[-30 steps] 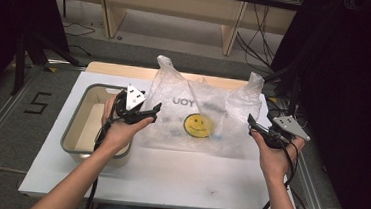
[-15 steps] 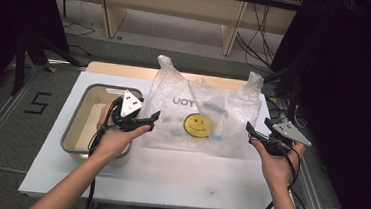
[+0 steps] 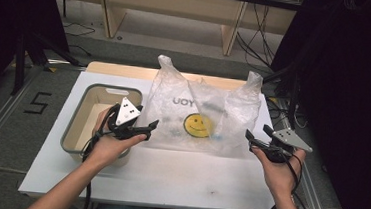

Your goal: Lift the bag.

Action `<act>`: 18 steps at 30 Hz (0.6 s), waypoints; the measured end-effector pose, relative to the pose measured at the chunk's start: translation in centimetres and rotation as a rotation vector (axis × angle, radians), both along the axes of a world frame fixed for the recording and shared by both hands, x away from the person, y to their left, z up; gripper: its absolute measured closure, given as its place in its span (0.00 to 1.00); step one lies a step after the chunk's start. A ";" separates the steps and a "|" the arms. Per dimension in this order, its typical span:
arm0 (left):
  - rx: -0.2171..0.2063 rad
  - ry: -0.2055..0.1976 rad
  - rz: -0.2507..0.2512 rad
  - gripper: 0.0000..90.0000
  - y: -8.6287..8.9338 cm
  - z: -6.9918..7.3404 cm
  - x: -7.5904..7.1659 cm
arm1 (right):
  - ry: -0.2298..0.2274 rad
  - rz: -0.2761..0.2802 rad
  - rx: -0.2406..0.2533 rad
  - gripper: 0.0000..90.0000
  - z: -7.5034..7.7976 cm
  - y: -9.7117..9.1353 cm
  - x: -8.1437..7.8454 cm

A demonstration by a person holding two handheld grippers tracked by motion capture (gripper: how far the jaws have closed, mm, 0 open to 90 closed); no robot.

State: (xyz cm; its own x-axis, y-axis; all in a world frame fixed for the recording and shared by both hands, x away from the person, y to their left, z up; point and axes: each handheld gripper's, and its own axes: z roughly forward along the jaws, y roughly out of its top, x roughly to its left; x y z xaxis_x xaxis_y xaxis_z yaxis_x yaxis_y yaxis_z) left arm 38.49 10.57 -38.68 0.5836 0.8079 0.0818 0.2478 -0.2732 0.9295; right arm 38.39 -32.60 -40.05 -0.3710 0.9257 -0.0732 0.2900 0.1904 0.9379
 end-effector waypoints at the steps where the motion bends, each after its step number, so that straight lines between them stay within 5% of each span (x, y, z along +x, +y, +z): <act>1: 0.000 0.000 0.000 0.35 0.0 0.0 0.0 | 0.003 0.004 0.000 0.36 0.0 0.0 -0.1; 18: 0.036 0.030 -0.053 0.35 0.7 -0.9 -1.4 | 0.064 0.067 0.006 0.37 -1.0 -0.2 -1.0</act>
